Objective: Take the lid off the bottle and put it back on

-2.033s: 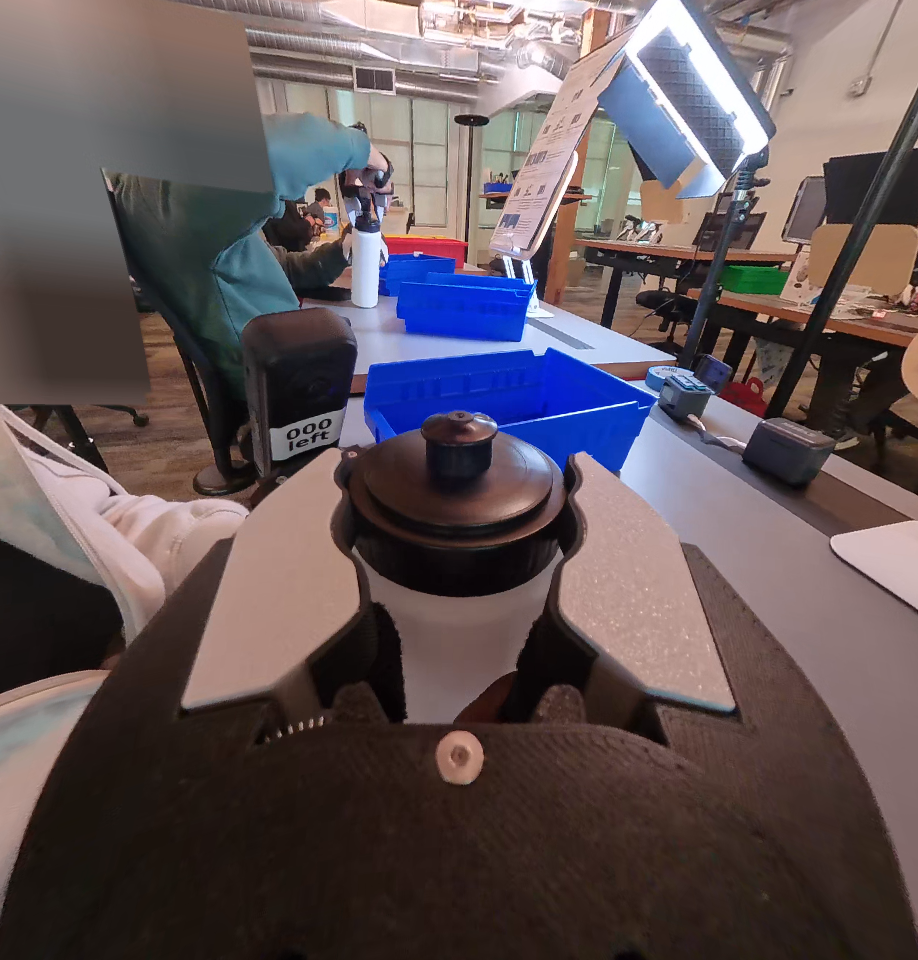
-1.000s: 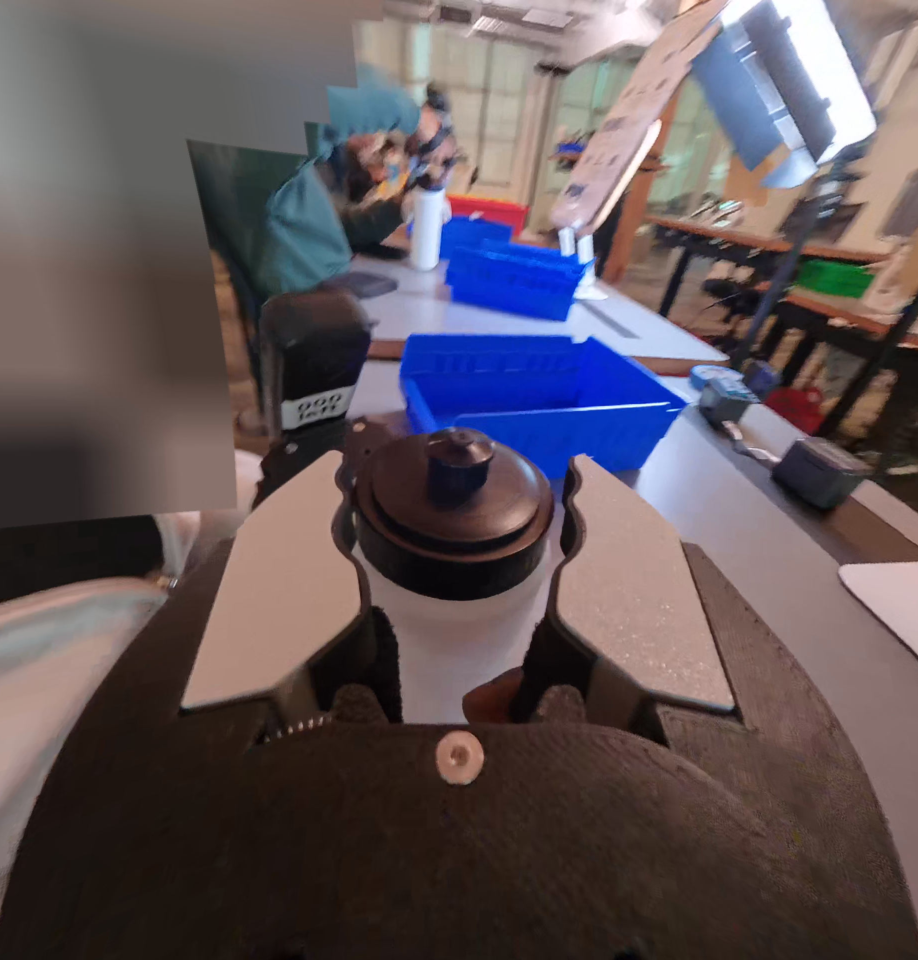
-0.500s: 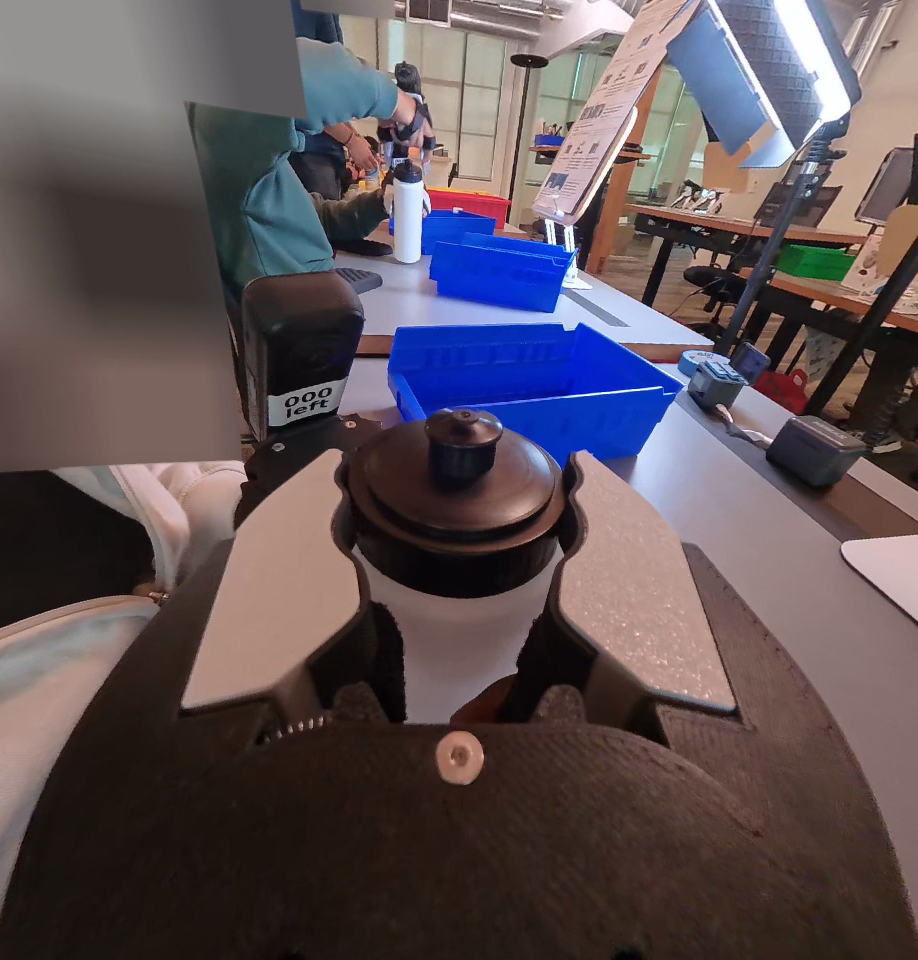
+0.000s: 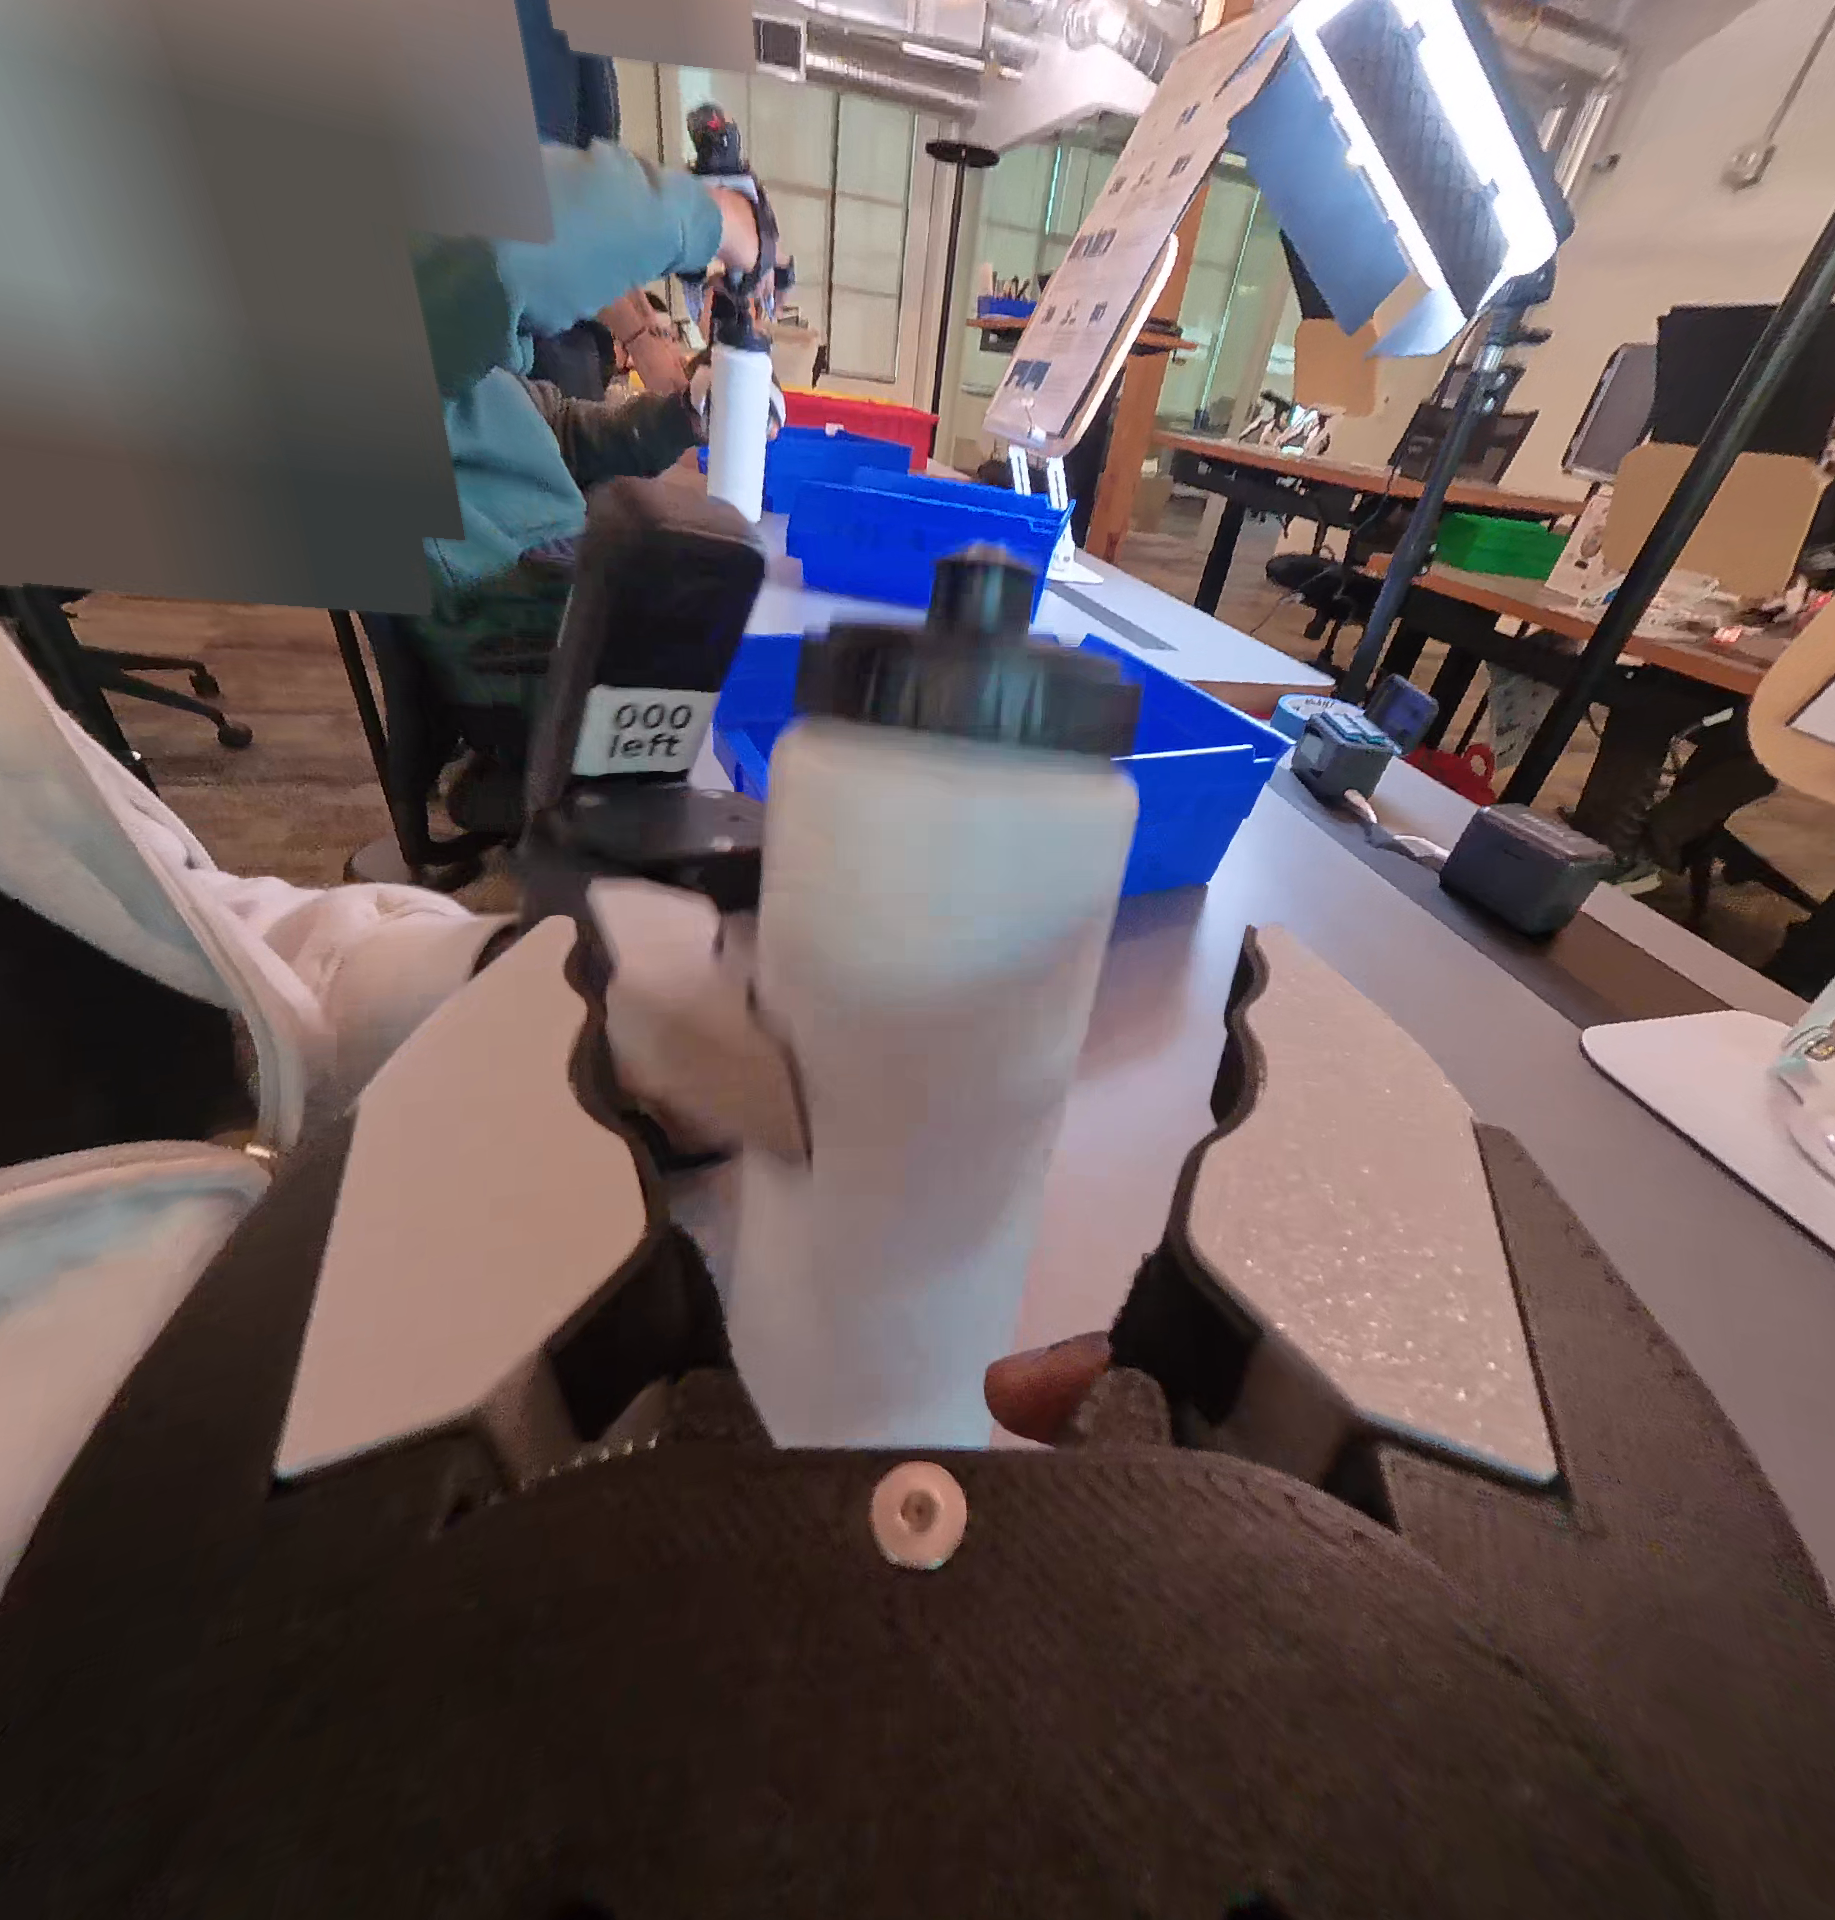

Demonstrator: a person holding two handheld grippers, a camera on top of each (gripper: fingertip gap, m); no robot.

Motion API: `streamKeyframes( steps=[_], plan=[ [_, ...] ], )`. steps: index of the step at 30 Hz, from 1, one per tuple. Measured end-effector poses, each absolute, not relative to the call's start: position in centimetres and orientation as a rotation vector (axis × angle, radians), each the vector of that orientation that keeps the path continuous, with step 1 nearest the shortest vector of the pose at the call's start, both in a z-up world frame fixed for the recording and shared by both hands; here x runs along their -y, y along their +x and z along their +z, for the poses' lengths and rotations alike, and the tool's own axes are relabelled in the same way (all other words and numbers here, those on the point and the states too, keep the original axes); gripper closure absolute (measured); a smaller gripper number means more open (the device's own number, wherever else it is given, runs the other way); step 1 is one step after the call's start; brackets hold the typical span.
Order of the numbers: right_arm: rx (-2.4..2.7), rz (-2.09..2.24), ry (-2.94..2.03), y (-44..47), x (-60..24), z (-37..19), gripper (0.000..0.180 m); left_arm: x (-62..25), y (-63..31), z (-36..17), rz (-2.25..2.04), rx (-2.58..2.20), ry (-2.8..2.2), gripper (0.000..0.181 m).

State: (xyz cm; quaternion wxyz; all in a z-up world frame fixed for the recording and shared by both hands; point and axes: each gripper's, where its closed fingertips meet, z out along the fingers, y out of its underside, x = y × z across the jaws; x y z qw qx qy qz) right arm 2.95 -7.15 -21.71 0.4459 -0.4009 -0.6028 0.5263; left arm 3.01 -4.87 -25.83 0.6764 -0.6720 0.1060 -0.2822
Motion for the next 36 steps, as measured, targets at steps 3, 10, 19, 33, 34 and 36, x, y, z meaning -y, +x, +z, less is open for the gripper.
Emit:
streamKeyframes(
  steps=[3, 10, 19, 33, 34, 36],
  plan=[
    [1.511, 1.275, -0.987, 3.6, 7.2, -23.3, 0.059, 6.0, 0.2, -23.1, -0.92, -0.066, -1.299, 0.095],
    [1.639, 0.951, -0.991, 2.1, 8.1, -26.4, 0.045, 7.2, -1.3, -22.2, -0.945, -0.014, -1.132, 0.095],
    [1.644, 0.603, -0.976, 0.3, 8.6, -28.4, 0.09, 8.3, 0.4, -21.7, -0.852, -0.17, -1.098, 0.095],
    [0.832, 0.498, -1.35, 15.8, -8.9, -18.1, 0.097, 7.5, -0.9, -21.3, -0.438, -0.147, -1.031, 0.06],
    [0.802, 0.468, -1.453, 17.4, -11.0, -19.5, 0.097, 7.5, -0.9, -21.3, -0.442, -0.148, -1.031, 0.06],
    [0.774, 0.432, -1.663, 19.7, -14.1, -23.2, 0.097, 7.4, -0.8, -21.4, -0.444, -0.15, -1.035, 0.062]
  ],
)
